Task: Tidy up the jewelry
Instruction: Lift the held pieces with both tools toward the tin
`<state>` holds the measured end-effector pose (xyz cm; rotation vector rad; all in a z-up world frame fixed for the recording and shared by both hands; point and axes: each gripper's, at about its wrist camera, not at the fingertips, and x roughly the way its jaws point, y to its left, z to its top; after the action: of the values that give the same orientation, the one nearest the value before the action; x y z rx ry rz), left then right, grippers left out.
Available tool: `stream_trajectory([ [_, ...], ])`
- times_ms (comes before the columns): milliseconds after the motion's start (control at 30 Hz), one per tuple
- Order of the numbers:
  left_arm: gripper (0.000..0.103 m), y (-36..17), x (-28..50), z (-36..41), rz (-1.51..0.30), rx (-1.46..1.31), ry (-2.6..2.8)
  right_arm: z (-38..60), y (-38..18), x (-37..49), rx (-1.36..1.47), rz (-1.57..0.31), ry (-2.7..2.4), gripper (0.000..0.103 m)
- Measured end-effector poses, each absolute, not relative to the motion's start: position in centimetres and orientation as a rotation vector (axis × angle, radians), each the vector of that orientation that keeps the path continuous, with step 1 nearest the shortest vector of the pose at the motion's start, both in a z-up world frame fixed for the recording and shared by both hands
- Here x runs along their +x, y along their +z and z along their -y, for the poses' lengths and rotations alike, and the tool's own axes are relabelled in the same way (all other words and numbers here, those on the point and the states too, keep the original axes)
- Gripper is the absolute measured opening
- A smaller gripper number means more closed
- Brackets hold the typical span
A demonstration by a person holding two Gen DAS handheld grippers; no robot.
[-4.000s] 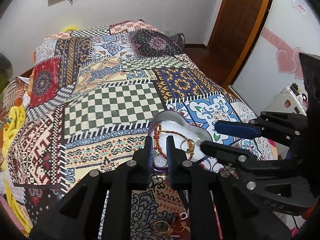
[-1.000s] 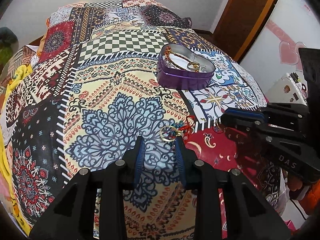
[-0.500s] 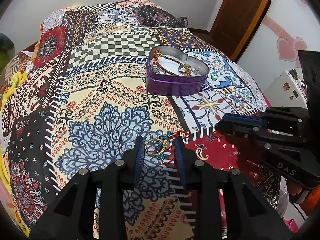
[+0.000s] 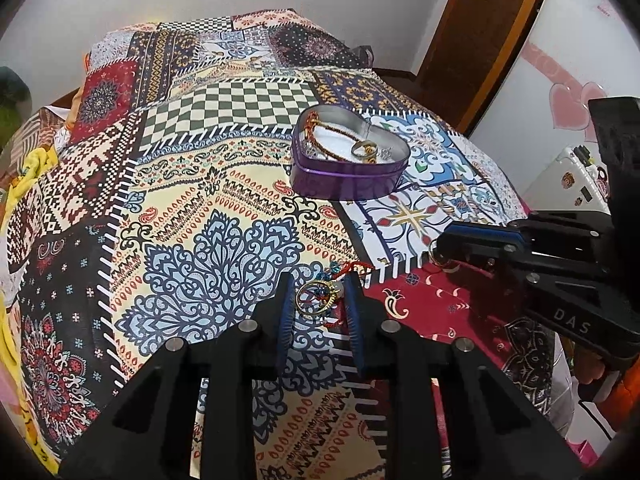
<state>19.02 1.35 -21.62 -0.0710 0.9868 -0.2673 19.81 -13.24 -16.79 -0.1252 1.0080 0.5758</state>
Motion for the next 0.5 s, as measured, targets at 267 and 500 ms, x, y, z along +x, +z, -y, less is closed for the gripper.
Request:
stream_trajectory([
  [267,0.024,-19.5,18.7,-1.4,-0.934,-0.061,-0.263,13.5,-15.3,20.1,-0.115,-0.969,0.564,0.006],
  [500,0.024,-17.3,19.4,-1.3,-0.879,-0.06,-0.264,14.2,-13.7,20.7,-0.092,-0.924,0.548,0.006],
])
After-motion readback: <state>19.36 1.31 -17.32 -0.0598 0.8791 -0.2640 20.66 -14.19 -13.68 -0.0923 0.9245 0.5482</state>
